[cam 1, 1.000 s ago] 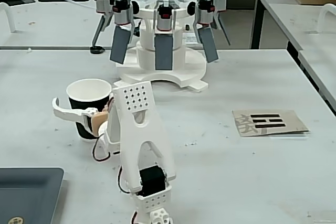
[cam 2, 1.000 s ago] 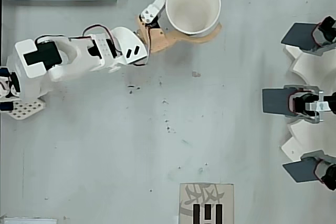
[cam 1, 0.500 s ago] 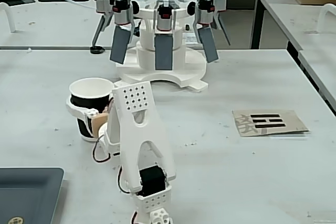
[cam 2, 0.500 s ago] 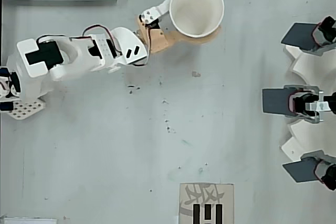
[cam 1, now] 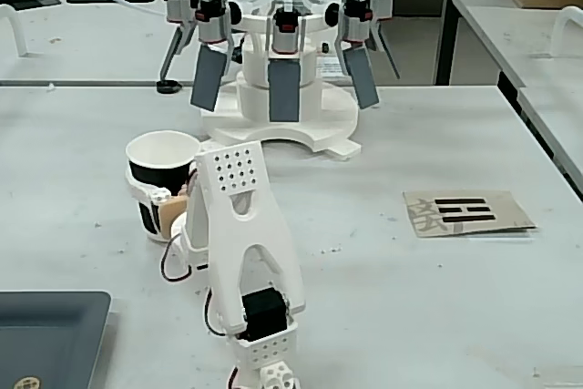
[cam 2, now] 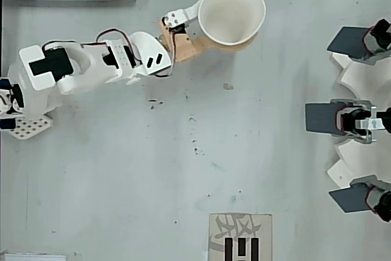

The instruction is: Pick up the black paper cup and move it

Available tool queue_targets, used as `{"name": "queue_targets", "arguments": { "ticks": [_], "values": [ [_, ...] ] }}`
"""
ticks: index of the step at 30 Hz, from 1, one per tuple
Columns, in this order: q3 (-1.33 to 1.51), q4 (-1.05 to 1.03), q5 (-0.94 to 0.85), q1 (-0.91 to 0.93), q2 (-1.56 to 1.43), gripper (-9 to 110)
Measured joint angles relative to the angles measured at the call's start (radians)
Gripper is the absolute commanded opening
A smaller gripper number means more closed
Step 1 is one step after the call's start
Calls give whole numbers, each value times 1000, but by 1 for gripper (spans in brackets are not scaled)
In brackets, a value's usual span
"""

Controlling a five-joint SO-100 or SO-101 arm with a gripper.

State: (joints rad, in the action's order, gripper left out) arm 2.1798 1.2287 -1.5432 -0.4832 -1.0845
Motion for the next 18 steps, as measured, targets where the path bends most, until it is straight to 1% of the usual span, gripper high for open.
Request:
{"name": "queue_targets", "arguments": {
  "ticks": [18],
  "values": [
    [152,29,-15,0,-227,6]
  ]
}}
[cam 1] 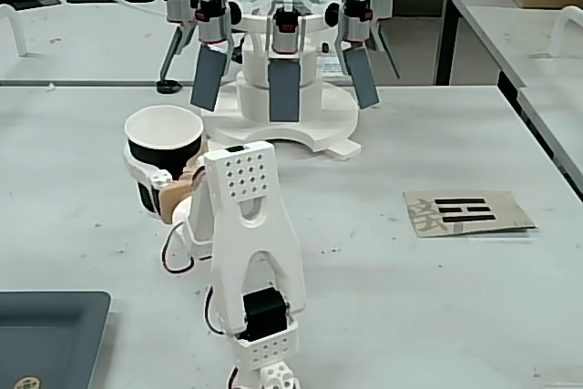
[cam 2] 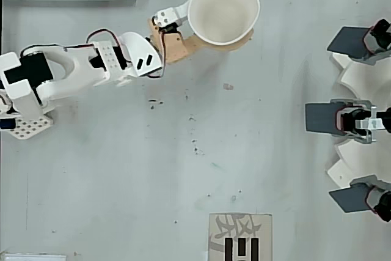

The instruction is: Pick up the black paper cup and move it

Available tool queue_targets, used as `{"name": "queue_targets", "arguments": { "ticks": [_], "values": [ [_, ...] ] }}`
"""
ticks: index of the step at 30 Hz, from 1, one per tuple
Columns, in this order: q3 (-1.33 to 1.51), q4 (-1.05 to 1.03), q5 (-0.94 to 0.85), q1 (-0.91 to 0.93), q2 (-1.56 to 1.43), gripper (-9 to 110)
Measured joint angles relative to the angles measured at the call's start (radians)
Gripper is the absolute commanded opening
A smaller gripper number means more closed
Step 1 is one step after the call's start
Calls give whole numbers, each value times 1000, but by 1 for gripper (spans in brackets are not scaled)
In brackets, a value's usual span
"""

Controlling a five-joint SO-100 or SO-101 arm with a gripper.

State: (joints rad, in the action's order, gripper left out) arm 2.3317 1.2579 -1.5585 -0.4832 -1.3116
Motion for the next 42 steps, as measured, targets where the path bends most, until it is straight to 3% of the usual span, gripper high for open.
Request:
{"name": "queue_targets", "arguments": {
  "ticks": [42],
  "values": [
    [604,18,-46,275,-623,8]
  ]
}}
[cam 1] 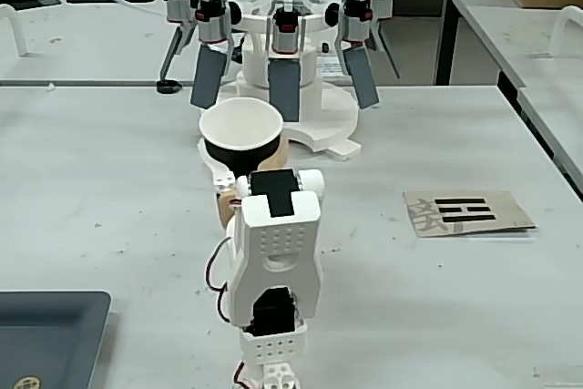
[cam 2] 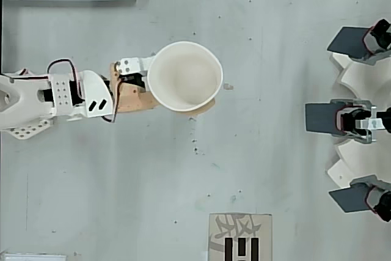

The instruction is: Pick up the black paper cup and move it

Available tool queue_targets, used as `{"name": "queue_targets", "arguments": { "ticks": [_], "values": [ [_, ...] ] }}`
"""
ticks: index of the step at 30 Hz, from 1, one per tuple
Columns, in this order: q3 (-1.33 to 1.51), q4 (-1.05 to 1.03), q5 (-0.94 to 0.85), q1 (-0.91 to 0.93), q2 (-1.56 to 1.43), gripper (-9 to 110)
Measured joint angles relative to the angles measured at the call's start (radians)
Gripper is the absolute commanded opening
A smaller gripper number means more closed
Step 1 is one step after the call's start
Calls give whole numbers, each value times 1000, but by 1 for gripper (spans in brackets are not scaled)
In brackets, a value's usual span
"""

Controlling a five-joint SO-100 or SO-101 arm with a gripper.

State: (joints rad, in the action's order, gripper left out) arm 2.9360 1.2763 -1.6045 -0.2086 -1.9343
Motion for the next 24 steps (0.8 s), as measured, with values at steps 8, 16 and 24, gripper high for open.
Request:
{"name": "queue_targets", "arguments": {
  "ticks": [8,16,24],
  "values": [
    [25,-25,9,66,-11,8],
    [-18,-75,23,107,46,8],
    [-213,-202,31,112,153,8]
  ]
}}
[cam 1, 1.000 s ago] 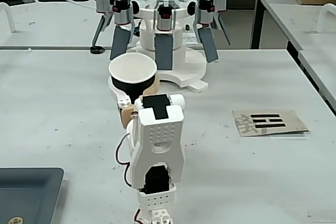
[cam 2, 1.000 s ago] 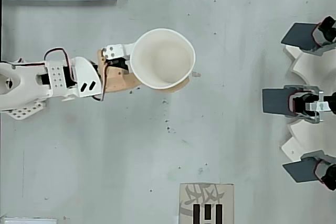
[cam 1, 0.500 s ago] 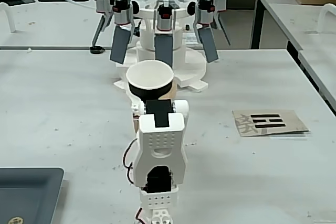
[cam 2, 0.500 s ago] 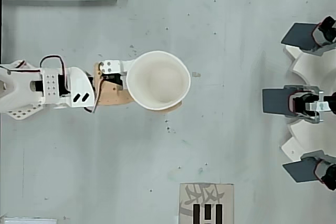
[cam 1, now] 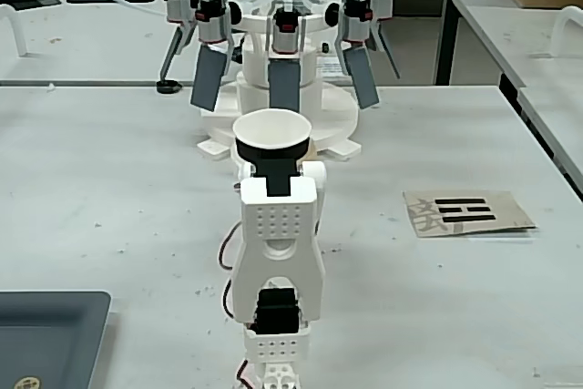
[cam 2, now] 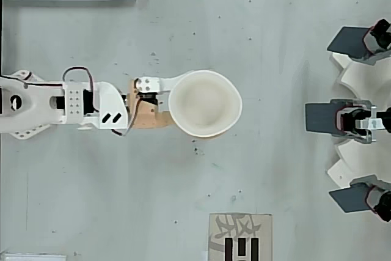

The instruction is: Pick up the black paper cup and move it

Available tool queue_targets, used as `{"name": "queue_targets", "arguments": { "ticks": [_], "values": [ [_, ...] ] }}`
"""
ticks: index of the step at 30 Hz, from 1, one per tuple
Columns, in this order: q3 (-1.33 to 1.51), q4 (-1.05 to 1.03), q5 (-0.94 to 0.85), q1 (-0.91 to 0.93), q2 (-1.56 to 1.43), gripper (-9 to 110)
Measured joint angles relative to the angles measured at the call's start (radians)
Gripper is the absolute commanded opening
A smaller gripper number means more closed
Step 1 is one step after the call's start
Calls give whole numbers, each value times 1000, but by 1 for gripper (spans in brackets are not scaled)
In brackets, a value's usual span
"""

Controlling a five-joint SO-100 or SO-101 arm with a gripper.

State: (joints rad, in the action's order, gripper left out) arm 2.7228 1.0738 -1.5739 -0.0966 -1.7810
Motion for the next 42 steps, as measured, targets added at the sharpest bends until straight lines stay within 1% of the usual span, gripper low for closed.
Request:
{"name": "queue_targets", "arguments": {
  "ticks": [7,14,33,42],
  "values": [
    [-193,-109,0,20,89,8],
    [-318,-152,8,31,160,8],
    [-522,-239,8,46,296,7],
    [-540,-239,8,46,322,7]
  ]
}}
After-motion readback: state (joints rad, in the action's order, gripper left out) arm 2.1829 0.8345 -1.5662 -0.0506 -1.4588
